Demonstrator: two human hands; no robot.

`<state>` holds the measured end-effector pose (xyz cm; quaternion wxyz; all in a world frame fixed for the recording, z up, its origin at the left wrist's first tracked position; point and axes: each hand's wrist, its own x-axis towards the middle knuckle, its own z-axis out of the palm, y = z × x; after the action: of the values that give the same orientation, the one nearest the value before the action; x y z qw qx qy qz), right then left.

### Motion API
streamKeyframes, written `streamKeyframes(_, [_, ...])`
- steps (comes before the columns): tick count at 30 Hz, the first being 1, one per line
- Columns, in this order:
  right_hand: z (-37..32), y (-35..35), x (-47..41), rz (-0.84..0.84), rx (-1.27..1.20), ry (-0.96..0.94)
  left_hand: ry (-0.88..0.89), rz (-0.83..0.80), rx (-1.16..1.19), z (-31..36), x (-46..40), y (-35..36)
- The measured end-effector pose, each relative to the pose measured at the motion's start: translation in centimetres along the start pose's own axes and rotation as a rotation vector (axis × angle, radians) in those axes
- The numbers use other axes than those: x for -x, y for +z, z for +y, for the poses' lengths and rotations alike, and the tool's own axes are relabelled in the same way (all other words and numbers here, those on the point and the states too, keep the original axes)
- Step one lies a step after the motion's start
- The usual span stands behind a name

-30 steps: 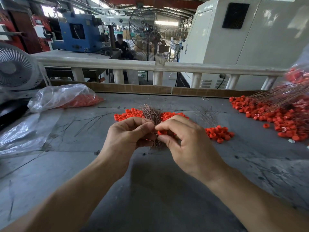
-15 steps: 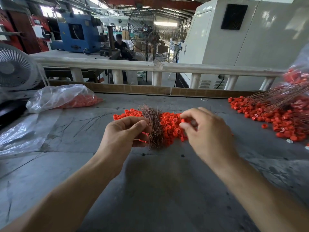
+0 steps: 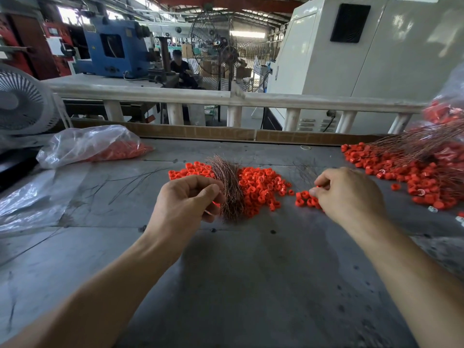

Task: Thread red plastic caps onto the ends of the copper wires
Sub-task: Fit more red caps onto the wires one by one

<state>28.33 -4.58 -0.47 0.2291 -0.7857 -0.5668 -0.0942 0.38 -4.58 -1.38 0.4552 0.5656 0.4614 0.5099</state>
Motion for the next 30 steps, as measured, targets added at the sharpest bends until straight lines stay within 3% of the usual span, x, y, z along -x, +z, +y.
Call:
streamKeyframes(6, [-0.3, 0.1, 0.1, -0.001, 0.045, -0.045, 0.011, -0.008, -0.028, -0.2, -0.1, -0.1])
streamKeyframes(12, [-1.9, 0.7, 0.7, -0.027, -0.074, -0.298, 0.016, -0.033, -0.027, -0.3, 0.0, 0.1])
streamKeyframes(15, [-1.9, 1.1, 0.8, -0.117, 0.035, -0.275, 0.013, -0.040, -0.028, -0.2, 0.1, 0.3])
streamKeyframes(20, [-1.1, 0.9, 0.5, -0.131, 0.149, -0.169, 0.013, -0.033, -0.029, -0.1, 0.1, 0.3])
streamKeyframes(26, [-2.2, 1.8, 0.4, -0.073, 0.063, -0.294, 0.028, -0.002, -0.085, -0.5, -0.2, 0.0])
streamKeyframes(30, [-3.3, 3.0, 0.7, -0.139, 0.100, -0.307, 0.024, 0.051, -0.131, -1.1, -0.7, -0.4])
